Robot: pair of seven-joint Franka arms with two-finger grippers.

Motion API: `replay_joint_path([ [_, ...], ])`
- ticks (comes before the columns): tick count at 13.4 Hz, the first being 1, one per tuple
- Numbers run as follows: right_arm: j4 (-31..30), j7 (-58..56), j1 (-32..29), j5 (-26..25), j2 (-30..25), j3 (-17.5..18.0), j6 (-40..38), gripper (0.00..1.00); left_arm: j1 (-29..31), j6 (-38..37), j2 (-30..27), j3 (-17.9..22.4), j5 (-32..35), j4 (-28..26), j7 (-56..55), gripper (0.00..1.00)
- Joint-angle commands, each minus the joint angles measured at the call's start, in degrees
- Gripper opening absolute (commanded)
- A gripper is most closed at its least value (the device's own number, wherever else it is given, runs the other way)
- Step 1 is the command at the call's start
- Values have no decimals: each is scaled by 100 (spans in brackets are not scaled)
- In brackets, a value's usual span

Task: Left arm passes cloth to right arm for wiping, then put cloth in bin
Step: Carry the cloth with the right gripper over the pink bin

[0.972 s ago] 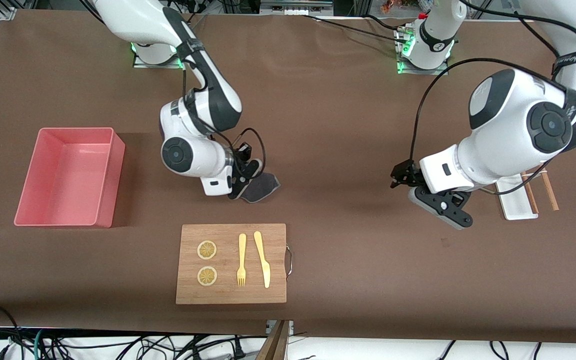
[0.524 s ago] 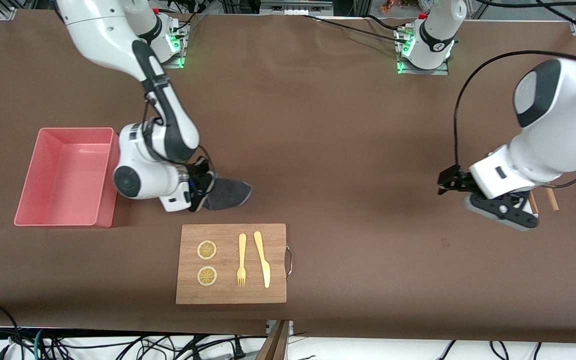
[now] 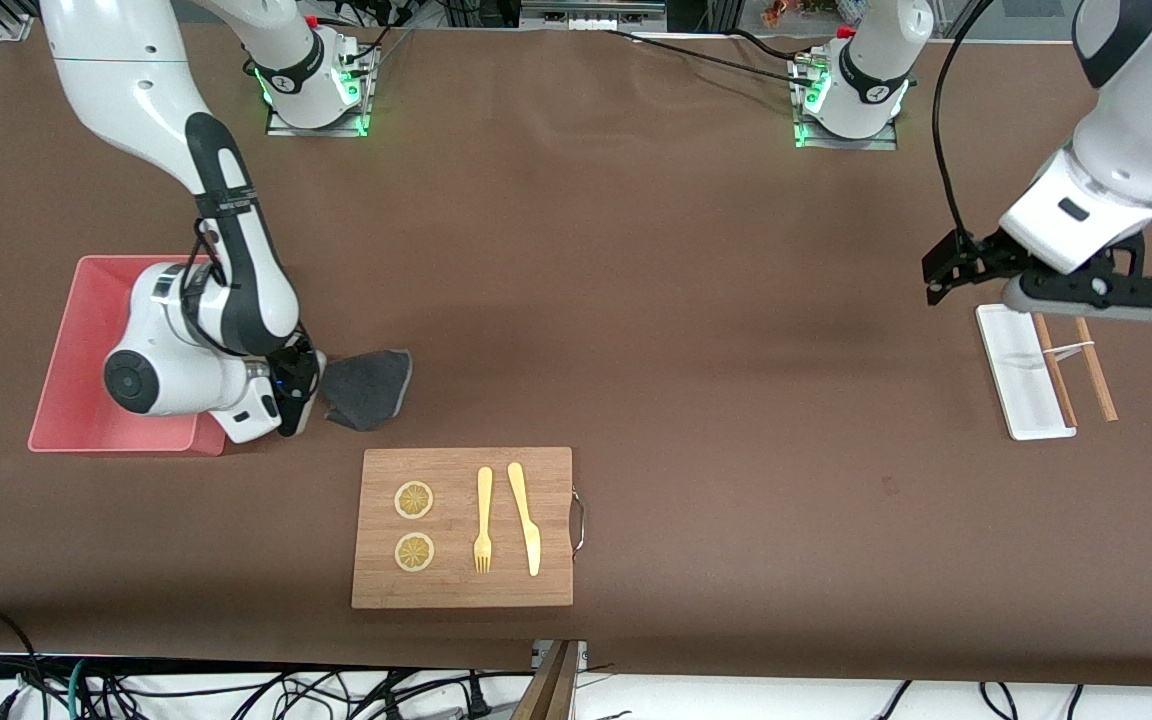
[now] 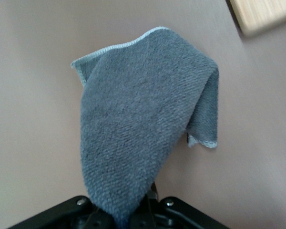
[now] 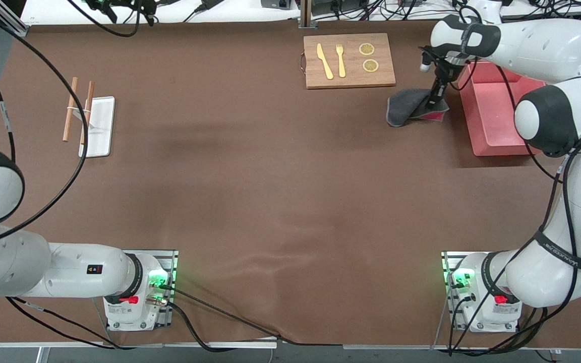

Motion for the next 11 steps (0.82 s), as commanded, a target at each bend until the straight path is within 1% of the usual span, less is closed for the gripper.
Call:
replay_joint_path([
  [1, -13, -347, -170, -354, -321, -47, -394, 0, -35, -85, -89, 168, -458, -148, -73, 100],
  [3, 48, -356, -215, -783, -716, -47, -762, 0, 1, -85, -36, 168, -523, -139, 6, 100],
  [7, 312, -417, -434, -1470, -1463, -47, -1878, 0, 53, -77, 131, 186, -514, -139, 6, 100],
  [9, 321, -820, -618, -1752, -1841, -47, -2108, 0, 185, -77, 289, 177, -584, -130, 7, 100],
  [11, 304, -1128, -864, -1927, -2035, -47, -2197, 0, 185, -77, 342, 160, -584, -130, 6, 100],
])
